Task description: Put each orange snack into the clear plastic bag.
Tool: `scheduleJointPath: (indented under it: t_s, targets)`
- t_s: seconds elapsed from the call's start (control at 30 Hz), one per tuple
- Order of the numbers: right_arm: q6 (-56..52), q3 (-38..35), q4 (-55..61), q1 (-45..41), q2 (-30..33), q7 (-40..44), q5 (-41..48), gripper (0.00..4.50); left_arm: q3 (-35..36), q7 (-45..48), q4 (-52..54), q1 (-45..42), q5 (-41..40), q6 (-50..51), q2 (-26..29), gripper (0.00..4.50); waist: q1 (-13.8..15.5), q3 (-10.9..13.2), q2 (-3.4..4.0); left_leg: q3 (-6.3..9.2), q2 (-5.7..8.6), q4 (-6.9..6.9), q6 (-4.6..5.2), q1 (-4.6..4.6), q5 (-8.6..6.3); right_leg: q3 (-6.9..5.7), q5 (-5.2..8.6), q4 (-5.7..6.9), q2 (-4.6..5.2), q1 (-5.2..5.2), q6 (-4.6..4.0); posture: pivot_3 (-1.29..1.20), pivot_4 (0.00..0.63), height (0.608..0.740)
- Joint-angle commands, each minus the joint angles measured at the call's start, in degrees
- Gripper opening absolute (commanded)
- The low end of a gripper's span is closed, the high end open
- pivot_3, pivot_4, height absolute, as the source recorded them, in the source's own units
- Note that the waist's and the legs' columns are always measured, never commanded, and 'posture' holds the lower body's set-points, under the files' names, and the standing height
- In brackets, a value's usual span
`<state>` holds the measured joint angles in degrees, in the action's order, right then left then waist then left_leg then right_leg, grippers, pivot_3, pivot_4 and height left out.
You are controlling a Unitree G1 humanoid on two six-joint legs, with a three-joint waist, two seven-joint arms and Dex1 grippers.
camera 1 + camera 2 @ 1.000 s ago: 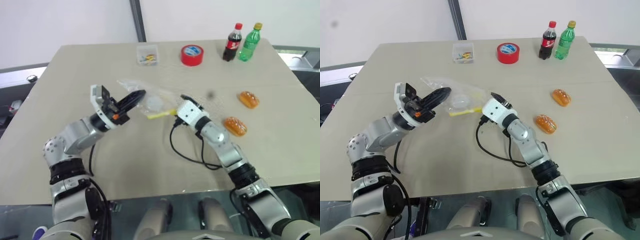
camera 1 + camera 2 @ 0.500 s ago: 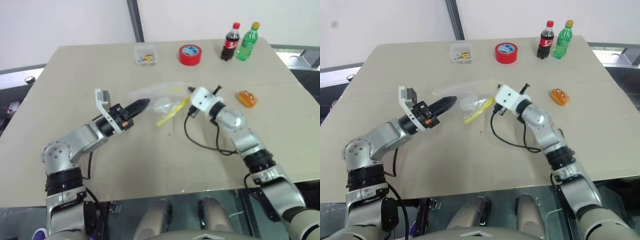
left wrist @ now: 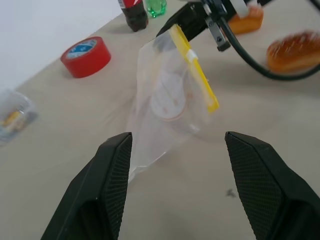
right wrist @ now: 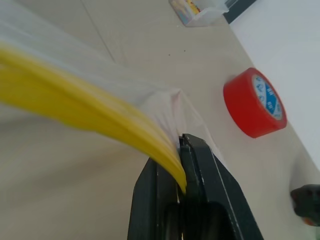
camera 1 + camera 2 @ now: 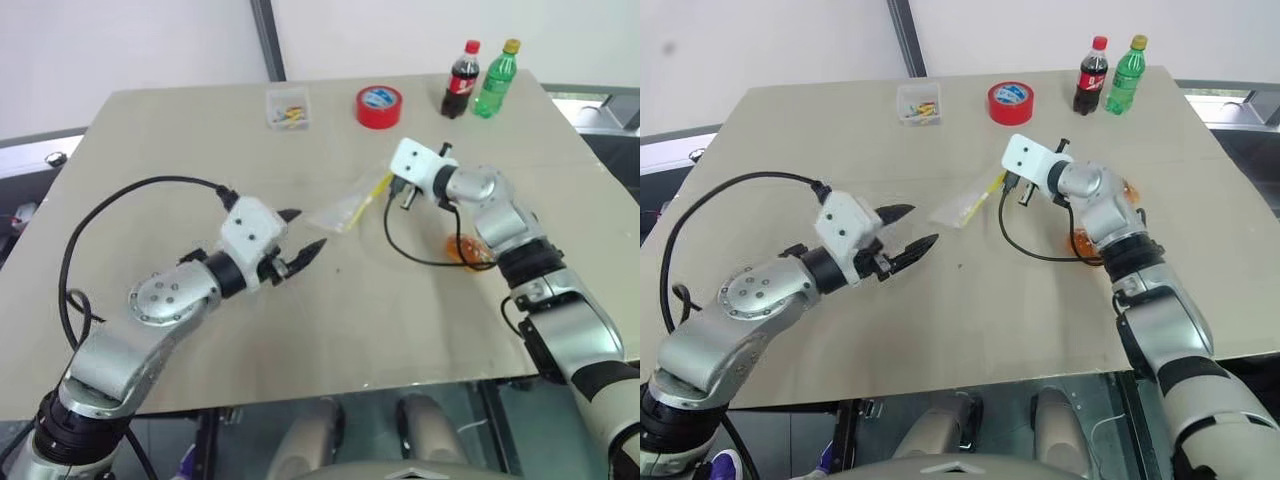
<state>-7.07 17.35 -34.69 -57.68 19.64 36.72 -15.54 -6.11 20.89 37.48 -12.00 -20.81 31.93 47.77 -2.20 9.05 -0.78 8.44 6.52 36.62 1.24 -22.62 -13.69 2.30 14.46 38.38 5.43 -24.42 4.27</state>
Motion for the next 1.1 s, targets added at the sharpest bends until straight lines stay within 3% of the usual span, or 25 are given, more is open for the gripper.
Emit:
scheduleJointPath:
  t_s: [0.03,0.27,0.6,0.67,1.07,1.1]
  targets:
    - [-3.0,-0.4,2.3,-2.5,-1.0,0.6,0.1,0.00,-4.2,-2.6,1.1,-4.5,7.0,2.7,-1.7,3.14,0.0,0.0,0.00,-0.01,0.00,0.00,0.00,-0.10,0.00,0.00,-0.01,0.00,0.00,-0.09,0.01,0.00,0.150,0.740]
    - [-7.6,-0.1,6.6,-1.9,-2.4,1.3,0.1,0.00,-9.7,-3.6,-1.5,-9.5,14.5,7.3,-8.1,3.14,-0.3,0.0,0.00,-0.08,-0.01,0.01,0.00,-0.22,0.00,0.07,-0.01,0.08,-0.03,-0.30,0.02,0.00,0.150,0.740]
    - [-11.3,-0.1,11.0,-0.5,-2.9,1.0,0.1,0.00,-14.0,-0.9,-6.0,-12.2,23.5,4.1,-10.9,3.14,-0.2,0.0,-0.01,-0.10,-0.04,0.11,0.00,-0.23,0.00,0.08,-0.01,0.21,-0.07,-0.33,0.02,0.00,0.150,0.740]
    - [-11.6,-0.1,11.3,-0.4,-2.9,0.8,0.0,0.00,-14.1,-0.5,-6.3,-12.7,24.5,3.2,-11.8,2.63,-0.2,0.0,-0.01,-0.10,-0.04,0.11,0.00,-0.23,0.00,0.08,-0.01,0.22,-0.07,-0.33,0.02,0.00,0.150,0.740]
    - [-12.6,0.0,11.5,0.4,-2.8,-0.8,-0.5,0.00,-12.3,3.2,-6.3,-13.0,26.3,0.7,-14.1,2.63,-0.2,0.0,-0.01,-0.11,-0.04,0.17,0.00,-0.23,0.00,0.08,-0.01,0.30,-0.07,-0.33,0.02,0.00,0.150,0.740]
    - [-12.7,0.0,11.6,0.4,-2.8,-0.9,-0.5,0.00,-12.3,3.3,-6.3,-13.0,26.4,0.7,-14.3,2.37,-0.2,0.0,-0.01,-0.11,-0.04,0.19,0.00,-0.23,0.00,0.08,-0.01,0.32,-0.07,-0.33,0.02,0.00,0.150,0.740]
